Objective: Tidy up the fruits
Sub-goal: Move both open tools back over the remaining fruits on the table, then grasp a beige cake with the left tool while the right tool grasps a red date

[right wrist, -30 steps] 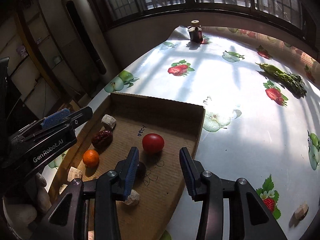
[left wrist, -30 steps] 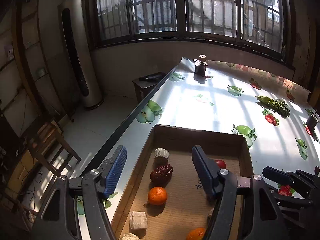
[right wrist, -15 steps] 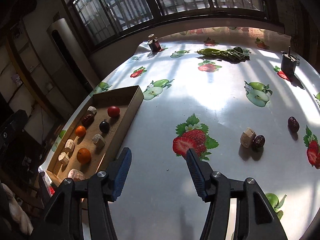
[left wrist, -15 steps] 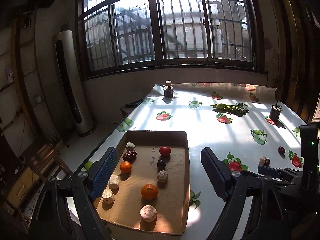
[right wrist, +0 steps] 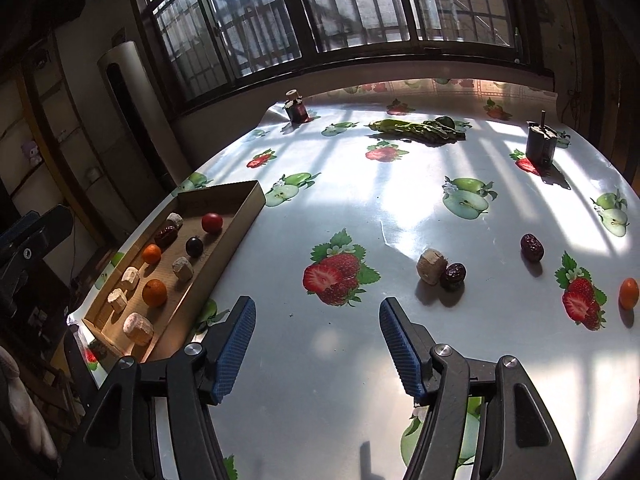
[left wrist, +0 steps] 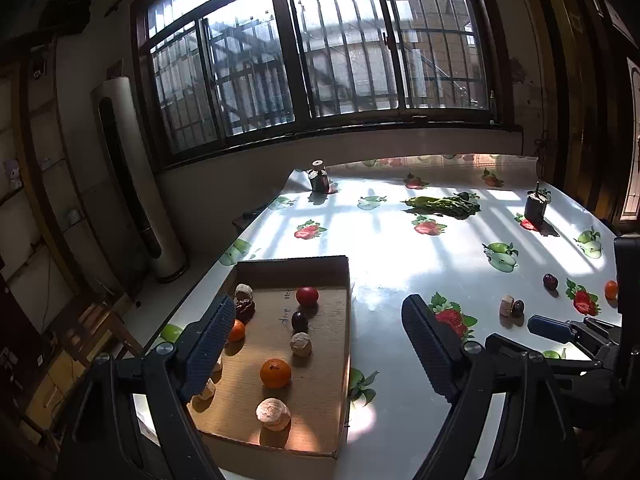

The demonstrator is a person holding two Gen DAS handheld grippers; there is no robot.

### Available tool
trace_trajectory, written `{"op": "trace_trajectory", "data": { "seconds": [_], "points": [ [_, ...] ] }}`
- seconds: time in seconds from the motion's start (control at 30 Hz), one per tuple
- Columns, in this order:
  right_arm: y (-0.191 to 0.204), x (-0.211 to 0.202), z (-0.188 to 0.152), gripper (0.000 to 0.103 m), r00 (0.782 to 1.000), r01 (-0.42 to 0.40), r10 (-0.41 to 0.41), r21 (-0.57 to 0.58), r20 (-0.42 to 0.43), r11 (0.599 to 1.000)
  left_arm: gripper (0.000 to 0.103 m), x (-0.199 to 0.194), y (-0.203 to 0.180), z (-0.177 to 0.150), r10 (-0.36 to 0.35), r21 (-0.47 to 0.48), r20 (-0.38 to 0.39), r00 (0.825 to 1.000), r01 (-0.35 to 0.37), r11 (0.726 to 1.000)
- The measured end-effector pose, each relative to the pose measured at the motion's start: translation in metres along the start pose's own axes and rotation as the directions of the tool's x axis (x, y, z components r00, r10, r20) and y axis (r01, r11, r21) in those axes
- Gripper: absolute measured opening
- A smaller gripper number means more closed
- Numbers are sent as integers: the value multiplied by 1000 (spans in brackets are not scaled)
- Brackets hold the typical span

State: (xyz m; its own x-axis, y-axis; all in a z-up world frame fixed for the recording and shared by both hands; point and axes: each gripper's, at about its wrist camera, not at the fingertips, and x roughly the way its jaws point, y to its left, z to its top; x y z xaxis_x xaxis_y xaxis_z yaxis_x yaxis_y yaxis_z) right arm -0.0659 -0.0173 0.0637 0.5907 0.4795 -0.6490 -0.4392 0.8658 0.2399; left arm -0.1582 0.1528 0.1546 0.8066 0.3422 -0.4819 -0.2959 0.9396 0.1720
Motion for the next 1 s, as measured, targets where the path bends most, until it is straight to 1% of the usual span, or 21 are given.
{"op": "trace_trajectory", "data": {
  "seconds": [0.27, 0.47, 0.6, 0.7, 0.77, 0.83, 0.9, 1.0],
  "points": [
    [-12, 1, -3, 70, 1000, 11, -11, 11, -12, 1000, 85, 10, -8, -4, -13, 11, -25, 1000, 13, 1000],
    [-32, 0, -3, 70, 999, 32, -32, 40, -13, 999, 85, 29, -13, -8, -20, 23, -65, 998, 21, 1000],
    [-62, -14, 7, 70, 998, 62, -63, 72, 10, 996, 85, 49, -15, -9, -47, 25, -111, 993, 50, 998],
    [-104, -39, 25, 70, 986, 130, -144, 156, 79, 979, 85, 67, -18, -8, -76, 5, -144, 987, 78, 997],
    [-135, -54, 36, 77, 975, 158, -190, 237, 117, 958, 85, 80, -29, -9, -103, 10, -173, 979, 107, 994],
    [-159, -58, 43, 78, 967, 176, -220, 293, 124, 940, 85, 93, -49, -10, -160, 26, -211, 964, 169, 985],
    [-174, -50, 47, 78, 968, 184, -228, 315, 109, 931, 85, 104, -72, -11, -217, 52, -244, 945, 236, 970],
    [-186, -32, 49, 78, 968, 204, -241, 320, 78, 925, 85, 118, -106, -12, -284, 85, -275, 918, 318, 944]
  ]
}}
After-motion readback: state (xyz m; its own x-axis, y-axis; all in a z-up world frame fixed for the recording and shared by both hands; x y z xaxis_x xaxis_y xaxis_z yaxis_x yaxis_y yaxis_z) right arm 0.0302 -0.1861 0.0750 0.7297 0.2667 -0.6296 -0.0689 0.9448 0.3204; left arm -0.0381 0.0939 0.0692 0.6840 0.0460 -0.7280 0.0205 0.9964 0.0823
